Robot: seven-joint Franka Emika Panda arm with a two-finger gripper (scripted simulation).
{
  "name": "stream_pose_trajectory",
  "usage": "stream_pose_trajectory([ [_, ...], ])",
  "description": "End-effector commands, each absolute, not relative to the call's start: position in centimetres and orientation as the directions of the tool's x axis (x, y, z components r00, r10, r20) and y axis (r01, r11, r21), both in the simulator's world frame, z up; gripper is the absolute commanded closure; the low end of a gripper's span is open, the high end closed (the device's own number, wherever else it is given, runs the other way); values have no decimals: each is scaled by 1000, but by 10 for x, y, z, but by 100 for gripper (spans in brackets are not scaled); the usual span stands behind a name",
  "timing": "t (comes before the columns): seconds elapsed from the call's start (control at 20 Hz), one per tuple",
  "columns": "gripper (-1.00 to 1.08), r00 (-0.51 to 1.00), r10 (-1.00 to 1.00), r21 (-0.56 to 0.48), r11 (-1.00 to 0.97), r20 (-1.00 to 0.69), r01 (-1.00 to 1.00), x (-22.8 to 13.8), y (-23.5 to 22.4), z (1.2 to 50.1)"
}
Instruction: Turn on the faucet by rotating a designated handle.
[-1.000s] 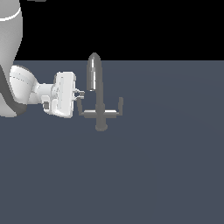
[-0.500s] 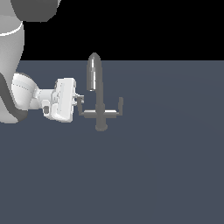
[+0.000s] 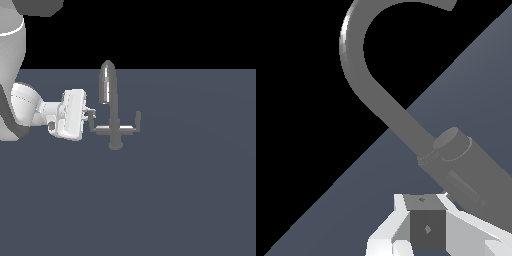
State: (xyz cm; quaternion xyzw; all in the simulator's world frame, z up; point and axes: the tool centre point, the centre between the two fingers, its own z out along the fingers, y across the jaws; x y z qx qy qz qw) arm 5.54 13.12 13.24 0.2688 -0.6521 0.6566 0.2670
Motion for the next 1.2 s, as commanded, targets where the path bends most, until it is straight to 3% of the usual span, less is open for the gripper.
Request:
stream_pose_trajectory([
  [0.0, 108, -713, 0, -713, -7, 701, -701, 51, 131, 134],
  [1.15, 108, -711, -3, -712, -7, 703, -703, 6, 131, 137],
])
